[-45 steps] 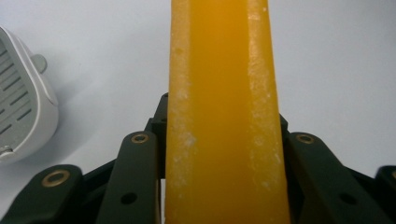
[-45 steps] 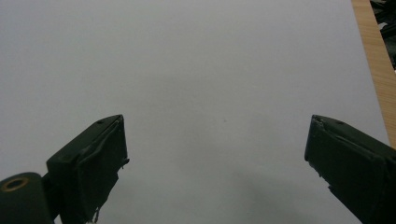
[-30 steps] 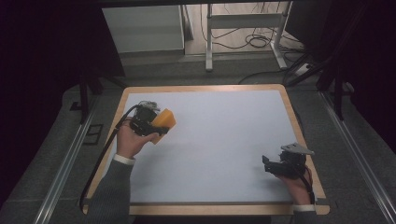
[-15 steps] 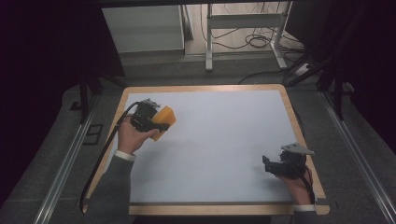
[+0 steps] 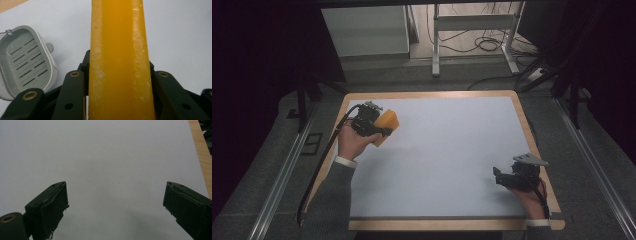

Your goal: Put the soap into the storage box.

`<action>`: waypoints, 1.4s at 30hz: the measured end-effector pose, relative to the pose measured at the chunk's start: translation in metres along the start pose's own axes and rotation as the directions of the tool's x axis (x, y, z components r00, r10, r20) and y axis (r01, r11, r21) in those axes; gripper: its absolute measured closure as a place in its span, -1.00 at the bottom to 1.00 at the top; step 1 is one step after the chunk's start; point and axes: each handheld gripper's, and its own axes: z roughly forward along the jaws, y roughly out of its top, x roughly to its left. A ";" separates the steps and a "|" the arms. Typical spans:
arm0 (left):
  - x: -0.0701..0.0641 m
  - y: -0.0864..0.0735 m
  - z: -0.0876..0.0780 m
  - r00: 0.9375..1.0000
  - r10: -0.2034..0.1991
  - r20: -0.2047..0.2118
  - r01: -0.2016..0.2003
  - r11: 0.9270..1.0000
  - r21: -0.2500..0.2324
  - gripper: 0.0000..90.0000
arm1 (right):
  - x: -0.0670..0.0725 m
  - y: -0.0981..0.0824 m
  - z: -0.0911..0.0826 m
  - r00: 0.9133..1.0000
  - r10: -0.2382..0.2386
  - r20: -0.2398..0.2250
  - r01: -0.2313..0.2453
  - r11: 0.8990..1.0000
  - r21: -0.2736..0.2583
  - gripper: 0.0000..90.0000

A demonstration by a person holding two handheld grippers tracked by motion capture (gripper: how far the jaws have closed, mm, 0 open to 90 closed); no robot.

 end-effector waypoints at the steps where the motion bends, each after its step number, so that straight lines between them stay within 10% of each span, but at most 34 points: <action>1: 0.000 0.000 0.000 1.000 0.001 -0.001 -0.001 1.000 0.004 0.34 | 0.000 0.000 0.000 1.000 0.000 -0.001 0.000 1.000 0.001 -0.87; 42: 0.048 0.014 0.011 0.995 -0.096 -0.020 0.096 0.995 0.033 0.34 | -0.001 -0.001 0.001 1.000 0.000 0.006 0.000 1.000 0.005 -0.87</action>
